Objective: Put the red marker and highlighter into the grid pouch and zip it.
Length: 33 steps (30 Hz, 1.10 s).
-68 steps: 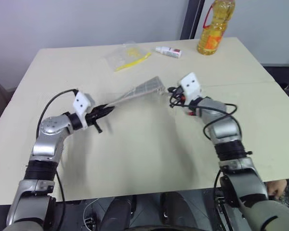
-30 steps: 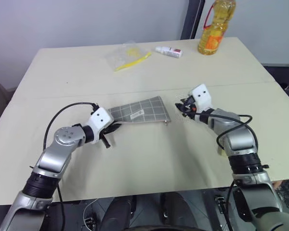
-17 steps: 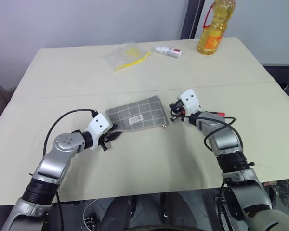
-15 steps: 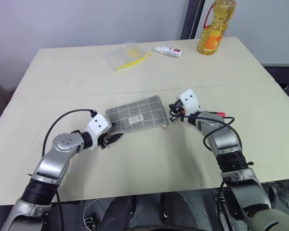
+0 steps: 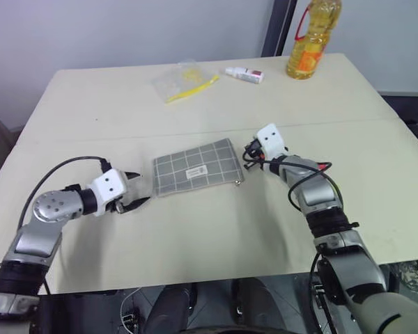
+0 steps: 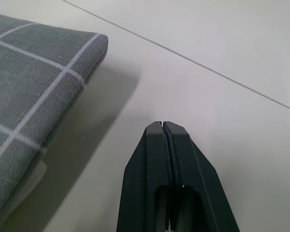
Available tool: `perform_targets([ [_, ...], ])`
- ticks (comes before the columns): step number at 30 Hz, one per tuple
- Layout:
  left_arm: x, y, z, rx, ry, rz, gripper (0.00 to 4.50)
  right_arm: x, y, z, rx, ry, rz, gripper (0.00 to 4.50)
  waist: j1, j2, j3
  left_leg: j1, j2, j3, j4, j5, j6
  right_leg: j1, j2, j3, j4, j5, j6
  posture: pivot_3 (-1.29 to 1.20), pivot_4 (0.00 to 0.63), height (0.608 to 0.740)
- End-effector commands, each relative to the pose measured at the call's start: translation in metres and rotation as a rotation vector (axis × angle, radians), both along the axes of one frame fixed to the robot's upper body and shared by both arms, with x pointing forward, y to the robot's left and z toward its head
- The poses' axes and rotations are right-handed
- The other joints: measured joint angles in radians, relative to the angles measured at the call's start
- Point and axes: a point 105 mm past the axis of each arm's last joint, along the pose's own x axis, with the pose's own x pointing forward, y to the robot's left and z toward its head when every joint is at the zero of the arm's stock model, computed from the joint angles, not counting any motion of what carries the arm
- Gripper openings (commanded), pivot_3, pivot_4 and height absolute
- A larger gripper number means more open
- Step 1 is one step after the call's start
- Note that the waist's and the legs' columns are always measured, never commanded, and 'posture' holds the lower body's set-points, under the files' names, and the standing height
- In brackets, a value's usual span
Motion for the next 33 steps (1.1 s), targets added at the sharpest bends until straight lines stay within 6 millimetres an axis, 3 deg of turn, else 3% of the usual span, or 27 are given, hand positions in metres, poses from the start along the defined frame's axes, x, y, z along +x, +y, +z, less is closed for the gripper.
perform_targets([
  [1,0.012,-0.004,0.009,0.05,-0.129,-0.062,3.61,0.006,0.006,0.01,0.014,-0.035,0.006,0.0,0.0,0.0,0.0,0.0,0.0,0.0,0.0,0.0,0.0,0.0,0.0,0.0,0.0,0.001,0.002,0.0,0.15,0.74],
  [6,0.019,-0.019,0.003,0.055,-0.199,-0.155,3.61,0.01,0.013,0.006,0.035,-0.004,0.019,0.0,-0.007,0.0,0.0,0.0,0.0,0.001,0.0,0.0,0.0,0.001,0.0,0.0,0.0,0.001,0.002,0.0,0.15,0.74],
  [16,0.016,-0.04,-0.004,0.024,-0.223,-0.292,3.61,0.01,0.045,-0.005,0.007,0.038,0.124,0.0,-0.009,0.0,0.0,0.001,0.0,0.001,-0.001,0.0,0.0,0.001,0.0,0.0,0.002,0.002,0.002,0.0,0.15,0.74],
  [33,0.002,-0.056,-0.003,-0.076,-0.181,-0.338,3.61,0.003,0.063,-0.012,0.004,0.052,0.183,0.0,-0.012,0.0,0.0,0.002,0.0,0.001,0.0,0.0,0.0,0.0,0.001,0.001,0.006,0.001,0.002,0.0,0.15,0.74],
])
